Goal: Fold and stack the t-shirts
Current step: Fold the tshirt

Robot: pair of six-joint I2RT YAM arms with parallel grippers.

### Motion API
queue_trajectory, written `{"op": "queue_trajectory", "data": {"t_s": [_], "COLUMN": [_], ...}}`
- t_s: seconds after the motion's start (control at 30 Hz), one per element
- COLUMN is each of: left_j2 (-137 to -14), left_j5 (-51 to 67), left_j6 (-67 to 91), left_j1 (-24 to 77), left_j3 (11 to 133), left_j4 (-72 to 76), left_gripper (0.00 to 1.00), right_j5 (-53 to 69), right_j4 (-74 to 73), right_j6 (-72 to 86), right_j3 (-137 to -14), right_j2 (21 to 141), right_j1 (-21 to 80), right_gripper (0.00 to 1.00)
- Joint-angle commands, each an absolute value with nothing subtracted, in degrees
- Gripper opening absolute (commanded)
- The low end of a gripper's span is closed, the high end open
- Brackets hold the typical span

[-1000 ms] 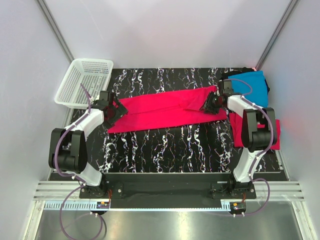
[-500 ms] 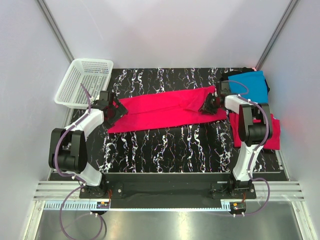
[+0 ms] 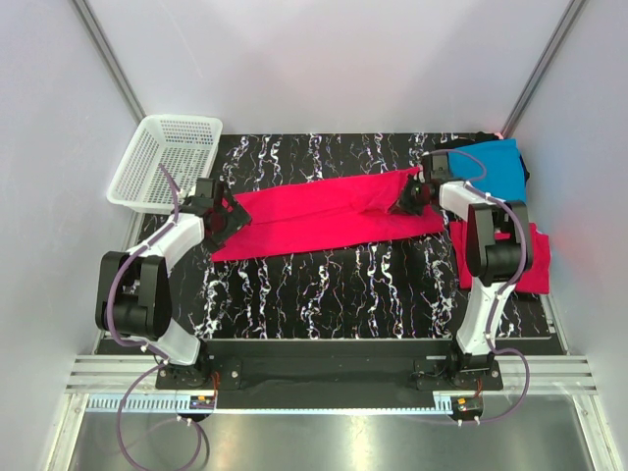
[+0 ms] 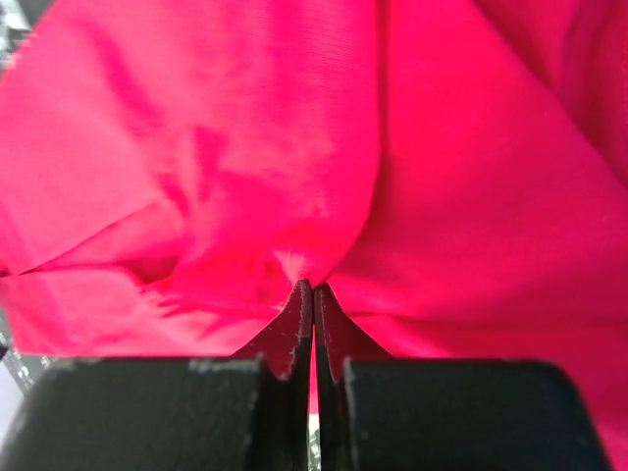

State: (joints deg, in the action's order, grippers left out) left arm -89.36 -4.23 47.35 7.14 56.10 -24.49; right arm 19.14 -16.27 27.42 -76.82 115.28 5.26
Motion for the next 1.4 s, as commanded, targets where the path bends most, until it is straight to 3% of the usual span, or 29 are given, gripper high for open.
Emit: {"op": "queue_trajectory", "data": {"t_s": [0.0, 0.17, 0.6, 1.2, 1.27, 1.3, 1.37], "left_j2": [-87.98, -88.50, -87.36, -88.07, -87.89, -87.89, -87.89], "left_j5": [-2.90, -2.81, -2.64, -3.08, -3.08, -2.99, -2.99], "left_j6": [46.41, 46.49, 46.32, 46.14, 45.97, 45.71, 45.53], "left_j1": [7.56, 8.00, 9.32, 11.25, 11.25, 11.25, 11.25], "left_j3": [57.83, 58.01, 57.39, 57.83, 57.83, 57.83, 57.92], "left_j4": [-24.17, -24.17, -24.35, -24.96, -25.05, -25.05, -25.14], "left_gripper": [0.96, 0.96, 0.96, 0.96, 0.96, 0.96, 0.96], "right_j5": [20.73, 22.32, 31.45, 43.42, 43.07, 43.07, 42.19], "right_j4": [-15.20, -15.20, -15.47, -10.63, -10.81, -11.16, -11.69], "right_j6": [27.33, 27.07, 28.65, 28.83, 28.74, 28.48, 27.86], "right_j3": [-80.15, -84.45, -107.03, -107.66, -108.10, -108.80, -109.16], "right_j2": [108.38, 109.86, 132.35, 135.70, 136.31, 136.93, 137.20], "right_j1": [6.24, 6.94, 7.73, 11.69, 11.69, 11.60, 11.60], "right_gripper": [0.00, 0.00, 0.00, 0.01, 0.11, 0.36, 0.39]}}
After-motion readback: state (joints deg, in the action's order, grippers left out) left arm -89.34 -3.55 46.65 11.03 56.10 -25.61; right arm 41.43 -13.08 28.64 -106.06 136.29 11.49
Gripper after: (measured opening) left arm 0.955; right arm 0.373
